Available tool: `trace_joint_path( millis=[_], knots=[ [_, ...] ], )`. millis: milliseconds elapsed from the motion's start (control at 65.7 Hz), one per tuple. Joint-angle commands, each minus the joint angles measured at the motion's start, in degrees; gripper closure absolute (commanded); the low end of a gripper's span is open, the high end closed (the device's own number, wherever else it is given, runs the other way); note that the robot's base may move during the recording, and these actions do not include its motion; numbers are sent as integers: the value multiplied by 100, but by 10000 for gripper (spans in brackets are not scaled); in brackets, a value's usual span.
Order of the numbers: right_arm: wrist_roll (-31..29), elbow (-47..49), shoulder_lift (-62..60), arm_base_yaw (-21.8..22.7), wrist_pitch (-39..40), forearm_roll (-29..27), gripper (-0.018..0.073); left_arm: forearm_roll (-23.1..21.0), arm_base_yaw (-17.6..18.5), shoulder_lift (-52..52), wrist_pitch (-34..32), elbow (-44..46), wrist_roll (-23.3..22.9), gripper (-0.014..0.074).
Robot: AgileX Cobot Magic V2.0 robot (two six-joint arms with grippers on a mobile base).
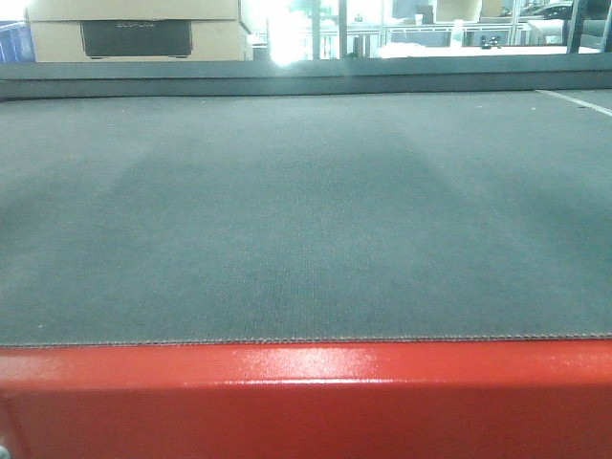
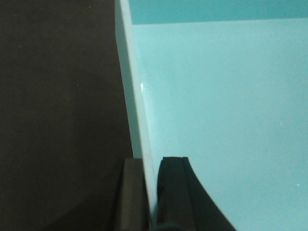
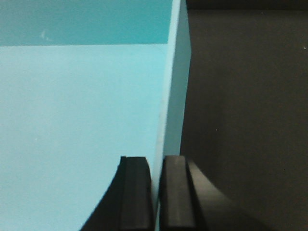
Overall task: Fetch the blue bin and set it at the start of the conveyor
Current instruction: 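Lower the held bin with both grippers toward the grey belt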
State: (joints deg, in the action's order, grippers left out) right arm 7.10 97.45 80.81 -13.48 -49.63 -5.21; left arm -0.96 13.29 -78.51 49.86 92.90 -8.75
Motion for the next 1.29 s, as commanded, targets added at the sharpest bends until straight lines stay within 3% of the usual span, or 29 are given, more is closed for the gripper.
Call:
trace_joint_path(
  millis=[0, 396, 1172, 1278],
  knots=[
    [-106, 54, -83, 69, 261, 295, 711, 294, -35, 93, -477, 37, 72, 707],
    [-106, 54, -83, 69, 261, 295, 711, 294, -35, 93, -1550, 37, 72, 707],
    [-106, 54, -83, 69, 356, 295, 711, 322, -35, 89, -1747, 37, 72, 707],
    [-106, 54, -83, 69, 345, 295, 711, 276, -35, 53, -1405, 37, 72, 707]
  ],
)
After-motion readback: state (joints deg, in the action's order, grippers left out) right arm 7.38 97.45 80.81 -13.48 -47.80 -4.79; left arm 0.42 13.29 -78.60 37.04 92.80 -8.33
